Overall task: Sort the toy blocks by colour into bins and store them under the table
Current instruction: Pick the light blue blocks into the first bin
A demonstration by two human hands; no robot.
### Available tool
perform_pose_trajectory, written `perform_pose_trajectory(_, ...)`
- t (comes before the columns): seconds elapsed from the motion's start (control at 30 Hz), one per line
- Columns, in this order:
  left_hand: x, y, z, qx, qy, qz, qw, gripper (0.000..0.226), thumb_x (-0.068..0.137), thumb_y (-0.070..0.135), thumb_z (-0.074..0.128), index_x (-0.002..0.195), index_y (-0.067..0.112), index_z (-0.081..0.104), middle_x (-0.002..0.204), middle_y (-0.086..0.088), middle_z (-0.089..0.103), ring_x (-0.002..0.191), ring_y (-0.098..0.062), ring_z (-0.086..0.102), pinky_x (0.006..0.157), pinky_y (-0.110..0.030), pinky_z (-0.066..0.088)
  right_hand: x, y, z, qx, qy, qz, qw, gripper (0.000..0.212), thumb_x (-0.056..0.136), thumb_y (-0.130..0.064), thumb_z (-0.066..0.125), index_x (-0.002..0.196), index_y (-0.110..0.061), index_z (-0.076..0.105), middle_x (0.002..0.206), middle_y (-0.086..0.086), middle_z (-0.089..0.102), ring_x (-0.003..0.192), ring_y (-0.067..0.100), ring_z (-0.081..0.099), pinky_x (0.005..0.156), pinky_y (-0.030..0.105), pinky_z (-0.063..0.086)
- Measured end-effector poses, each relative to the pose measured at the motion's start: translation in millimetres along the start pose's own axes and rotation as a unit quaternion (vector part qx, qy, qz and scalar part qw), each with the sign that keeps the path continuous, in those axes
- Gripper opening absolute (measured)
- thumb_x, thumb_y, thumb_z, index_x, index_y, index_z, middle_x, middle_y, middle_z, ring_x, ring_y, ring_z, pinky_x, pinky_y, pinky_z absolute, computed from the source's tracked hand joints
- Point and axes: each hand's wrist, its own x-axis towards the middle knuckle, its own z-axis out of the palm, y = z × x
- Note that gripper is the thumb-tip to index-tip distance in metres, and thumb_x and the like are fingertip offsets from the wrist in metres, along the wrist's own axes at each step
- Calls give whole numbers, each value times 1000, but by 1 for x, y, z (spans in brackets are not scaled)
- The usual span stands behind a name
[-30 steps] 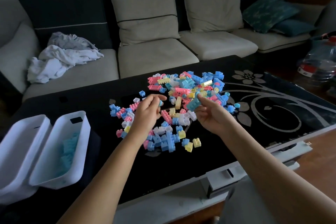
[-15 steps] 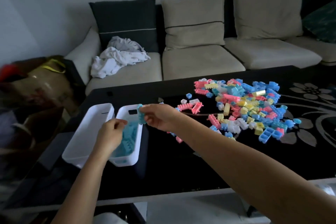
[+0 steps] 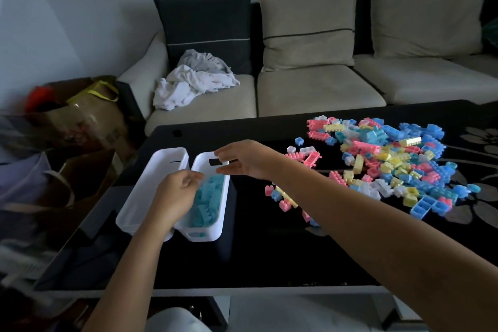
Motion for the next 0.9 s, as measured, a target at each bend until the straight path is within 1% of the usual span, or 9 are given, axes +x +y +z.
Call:
perform_pose_trajectory(0.17,14,4,7,17,57,1,998,20,94,20,53,107,16,67,116,-3,66,109,-22,58,84,-27,40,-22,-8,-39,-102,9,-13,995,30,94,-6,52,123,-2,57,125,15,57,108,28,63,68,20,56)
perform_pose_trajectory(0.3,26,-5,-6,83,101,-11,991,23,92,7,51,108,9,68,112,-8,68,104,-27,60,81,-27,39,-30,7,-71,-143,48,-53,987,31,92,-9,56,121,1,56,119,22,61,79,15,64,70,21,54)
perform_pose_trajectory(0.37,32,-15,-14,82,82,-6,993,22,89,0,55,105,7,68,111,-9,69,101,-24,62,85,-28,43,-33,12,-78,-210,55,-50,975,25,92,-11,57,116,-5,59,114,18,62,76,12,62,75,24,54)
perform_pose_trajectory(0.47,31,-22,-20,111,38,3,993,27,83,1,65,108,9,67,113,-5,67,104,-22,61,90,-31,44,-34,21,-65,-367,21,-78,927,22,91,-17,59,113,-13,60,113,4,62,84,14,64,82,28,55)
perform_pose_trajectory(0.57,27,-29,-21,162,5,14,987,32,80,11,72,111,17,67,118,2,63,111,-20,58,92,-30,42,-35,34,-27,-460,-40,-182,868,30,88,-25,64,118,-18,61,111,-7,59,84,4,60,74,12,47)
perform_pose_trajectory(0.63,26,-37,-24,166,-7,13,986,28,81,15,71,107,24,67,117,5,65,110,-17,58,92,-30,43,-33,45,-1,-509,-97,-201,831,37,85,-33,67,119,-18,61,119,-5,57,91,2,56,76,6,42)
perform_pose_trajectory(0.7,27,-42,-27,154,-15,21,988,23,83,15,69,101,28,66,113,6,66,107,-16,58,89,-29,44,-28,56,15,-597,-136,-202,764,46,84,-39,67,122,-15,58,129,2,54,112,15,52,92,19,39)
perform_pose_trajectory(0.77,27,-46,-31,143,-16,28,989,19,85,15,66,99,28,66,109,6,67,105,-15,59,85,-26,43,-21,63,18,-660,-147,-191,711,45,85,-40,64,121,-13,59,127,6,54,117,22,50,98,29,40)
perform_pose_trajectory(0.9,29,-50,-37,178,16,68,982,20,87,8,62,103,17,69,114,1,64,104,-17,60,83,-19,38,-17,68,-12,-679,-106,-158,709,33,88,-37,61,111,-13,62,120,5,53,115,21,52,96,33,47)
